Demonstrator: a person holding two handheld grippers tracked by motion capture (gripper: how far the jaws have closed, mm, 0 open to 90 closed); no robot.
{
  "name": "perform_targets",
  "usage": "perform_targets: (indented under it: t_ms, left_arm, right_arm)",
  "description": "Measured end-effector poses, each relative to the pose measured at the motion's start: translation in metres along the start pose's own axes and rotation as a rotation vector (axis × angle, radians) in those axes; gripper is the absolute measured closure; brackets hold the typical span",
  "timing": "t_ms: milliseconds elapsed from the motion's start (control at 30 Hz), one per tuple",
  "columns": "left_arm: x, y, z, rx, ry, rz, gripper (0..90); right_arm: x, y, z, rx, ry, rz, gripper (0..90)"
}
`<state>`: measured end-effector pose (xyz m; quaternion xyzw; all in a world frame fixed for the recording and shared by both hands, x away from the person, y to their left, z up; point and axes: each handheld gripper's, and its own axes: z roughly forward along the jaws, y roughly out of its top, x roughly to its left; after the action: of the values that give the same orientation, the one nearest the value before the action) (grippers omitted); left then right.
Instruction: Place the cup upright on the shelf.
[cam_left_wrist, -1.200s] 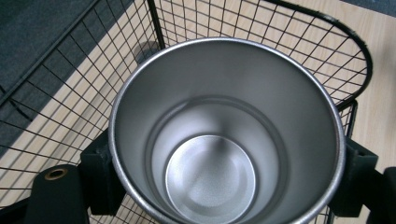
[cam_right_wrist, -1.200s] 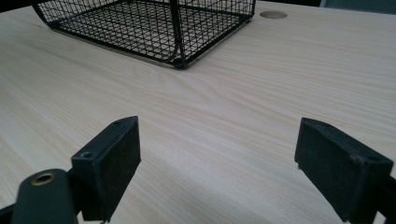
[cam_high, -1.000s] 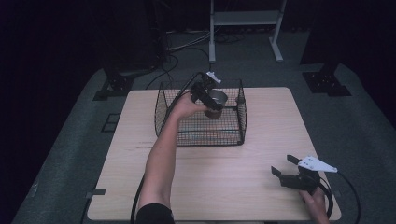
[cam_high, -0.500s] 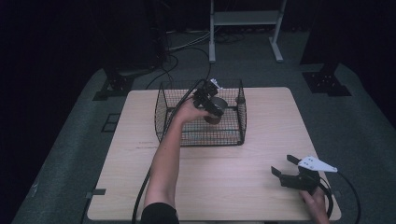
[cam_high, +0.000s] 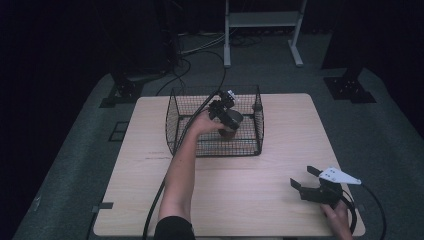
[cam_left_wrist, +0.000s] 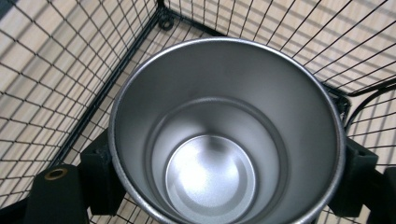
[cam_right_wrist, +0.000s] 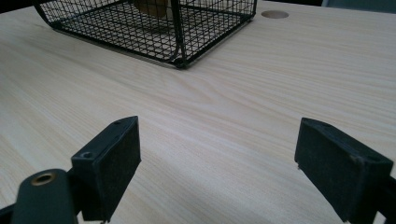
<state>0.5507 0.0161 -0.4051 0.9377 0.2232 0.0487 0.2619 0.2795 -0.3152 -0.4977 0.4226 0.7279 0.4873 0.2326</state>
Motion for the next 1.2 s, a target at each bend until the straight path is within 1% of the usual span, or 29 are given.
perform_targets:
  t_ms: [100,167,233,300,567,700,767,900,1100,1167,1200]
  left_arm:
    - [0.002,-0.002,0.004,0.007,-0.006,-0.006,17.7]
    - [0.002,-0.003,0.005,0.028,-0.004,-0.005,17.7]
    - [0.004,-0.004,0.006,0.034,-0.002,-0.013,17.7]
    - [0.006,-0.005,0.006,0.029,-0.006,-0.025,17.7]
    - [0.007,-0.006,0.006,0.030,-0.007,-0.032,17.5]
    - [0.005,-0.006,0.005,0.053,0.001,-0.019,17.4]
    - [0.005,-0.007,0.004,0.061,0.001,-0.019,17.2]
    - [0.005,-0.011,0.002,0.068,0.001,-0.014,17.1]
    - [0.006,-0.019,0.000,0.069,-0.006,-0.033,17.0]
    - [0.006,-0.021,-0.001,0.073,0.001,-0.032,16.9]
    - [0.006,-0.021,-0.002,0.085,0.003,-0.026,16.8]
  right_arm:
    - [0.000,0.000,0.000,0.000,0.000,0.000,13.6]
    - [0.000,0.000,0.000,0.000,0.001,-0.001,13.6]
    - [0.000,0.000,0.000,0.000,0.001,-0.002,13.6]
    - [0.000,0.000,0.000,0.000,0.001,-0.002,13.6]
    - [0.000,0.000,0.000,0.001,0.002,-0.001,13.6]
    - [-0.001,0.000,0.000,0.001,0.002,0.000,13.6]
    - [-0.001,0.000,0.000,0.001,0.002,-0.001,13.6]
    - [0.000,0.000,0.000,0.002,0.002,-0.002,13.6]
    - [0.000,0.000,0.001,0.001,0.000,-0.003,13.6]
    - [0.000,0.000,0.001,0.000,-0.001,-0.002,13.6]
    - [0.000,0.000,0.001,0.000,-0.001,-0.002,13.6]
